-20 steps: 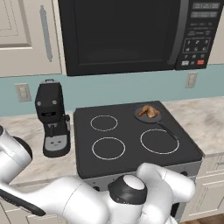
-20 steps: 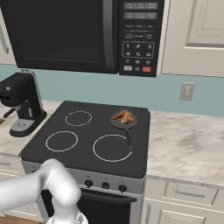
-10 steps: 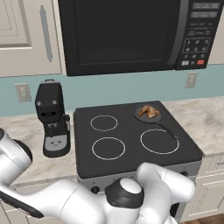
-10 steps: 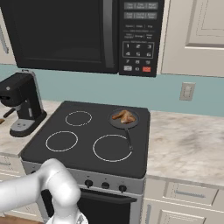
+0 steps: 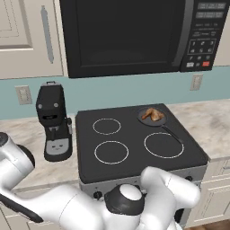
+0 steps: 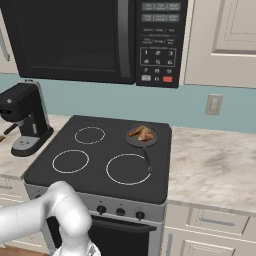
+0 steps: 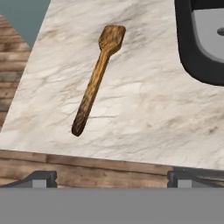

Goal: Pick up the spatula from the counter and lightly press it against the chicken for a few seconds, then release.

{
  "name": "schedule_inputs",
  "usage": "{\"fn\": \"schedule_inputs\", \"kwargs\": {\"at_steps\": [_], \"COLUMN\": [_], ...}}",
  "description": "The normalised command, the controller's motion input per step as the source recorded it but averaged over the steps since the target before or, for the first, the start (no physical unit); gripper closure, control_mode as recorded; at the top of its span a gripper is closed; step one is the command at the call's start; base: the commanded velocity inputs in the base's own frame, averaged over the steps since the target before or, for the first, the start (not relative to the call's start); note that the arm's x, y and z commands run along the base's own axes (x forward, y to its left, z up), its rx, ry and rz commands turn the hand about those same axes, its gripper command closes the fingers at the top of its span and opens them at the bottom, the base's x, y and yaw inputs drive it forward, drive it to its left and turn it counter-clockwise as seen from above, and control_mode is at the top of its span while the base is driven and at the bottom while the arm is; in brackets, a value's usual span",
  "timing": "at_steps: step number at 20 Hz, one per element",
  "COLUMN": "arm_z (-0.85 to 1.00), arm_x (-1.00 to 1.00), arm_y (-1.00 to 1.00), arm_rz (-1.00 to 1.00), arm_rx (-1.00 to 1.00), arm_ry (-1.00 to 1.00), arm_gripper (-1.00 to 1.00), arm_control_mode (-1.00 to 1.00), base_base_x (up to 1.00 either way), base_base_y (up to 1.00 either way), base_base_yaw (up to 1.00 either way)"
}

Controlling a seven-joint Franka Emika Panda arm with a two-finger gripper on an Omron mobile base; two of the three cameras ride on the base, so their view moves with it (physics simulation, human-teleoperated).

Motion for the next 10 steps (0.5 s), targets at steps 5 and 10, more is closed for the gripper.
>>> {"fn": "schedule_inputs", "kwargs": {"at_steps": [5,10], "arm_z": [-0.16,-0.04], "arm_x": [0.17,0.17], "arm_y": [0.02,0.09], "arm_rz": [0.0,0.0], "arm_rx": [0.0,0.0], "arm_ry": [0.02,0.02], "arm_gripper": [-1.0,-1.0], "arm_control_mode": [-1.0,-1.0], "base_base_x": [0.0,0.0], "base_base_y": [0.0,0.0], "base_base_yaw": [0.0,0.0]}}
